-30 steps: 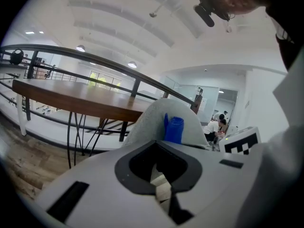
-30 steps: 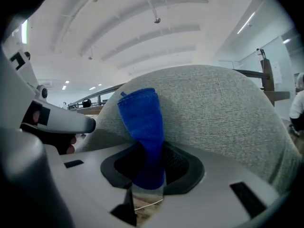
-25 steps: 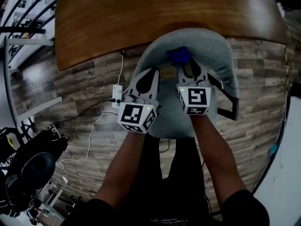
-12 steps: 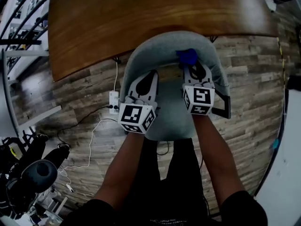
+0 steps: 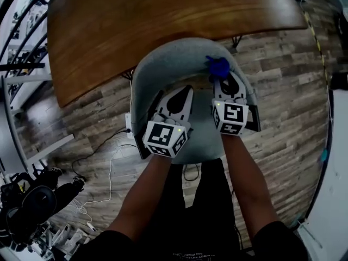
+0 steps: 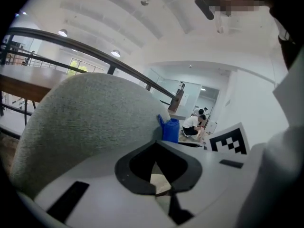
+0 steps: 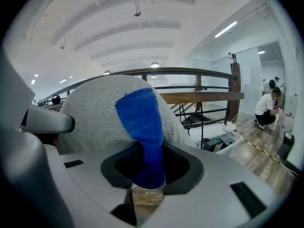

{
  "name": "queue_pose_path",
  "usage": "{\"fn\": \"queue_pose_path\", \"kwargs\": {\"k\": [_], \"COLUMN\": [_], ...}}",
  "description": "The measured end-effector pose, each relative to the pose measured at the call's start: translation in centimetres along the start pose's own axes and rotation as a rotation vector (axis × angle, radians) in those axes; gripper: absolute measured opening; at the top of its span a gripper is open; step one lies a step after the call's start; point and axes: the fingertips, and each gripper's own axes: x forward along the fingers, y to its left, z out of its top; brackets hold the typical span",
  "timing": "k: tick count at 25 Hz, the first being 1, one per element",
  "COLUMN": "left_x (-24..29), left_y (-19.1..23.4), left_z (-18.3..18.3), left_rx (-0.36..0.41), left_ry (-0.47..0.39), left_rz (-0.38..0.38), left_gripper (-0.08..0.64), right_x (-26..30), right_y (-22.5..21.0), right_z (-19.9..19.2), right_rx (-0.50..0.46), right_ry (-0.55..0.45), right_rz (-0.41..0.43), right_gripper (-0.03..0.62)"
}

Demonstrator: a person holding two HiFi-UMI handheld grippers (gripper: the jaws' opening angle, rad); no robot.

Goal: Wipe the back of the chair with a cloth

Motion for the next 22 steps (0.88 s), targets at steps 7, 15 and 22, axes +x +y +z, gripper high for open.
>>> {"fn": "queue_pose_path", "kwargs": {"k": [7,15,22], "left_x": [0.7,-0.4,-3.7], "left_y": [-1.5,-0.5,2.2], "left_z": [-0.9,-1.4,-2.4], "left_rx": [-0.005,-0.028,-0.047], "left_ry": [0.012,-0.004,-0.025], "left_rz": [-0.024,0.009,0.101], "left_gripper": [0.006,0.006,0.006], "right_x": [-2.1,-2.9,-2.3], "right_y": [-3.0,-2.4,5.6], "right_z": [-0.9,-0.8,-1.1], "right_rx": [0.027,-0.036,-0.152], "right_ry": [-0.002,-0.004,-0.021], "right_rz": [-0.050,-0.013,0.179], "right_gripper": [0.110,0.110,0.110]}}
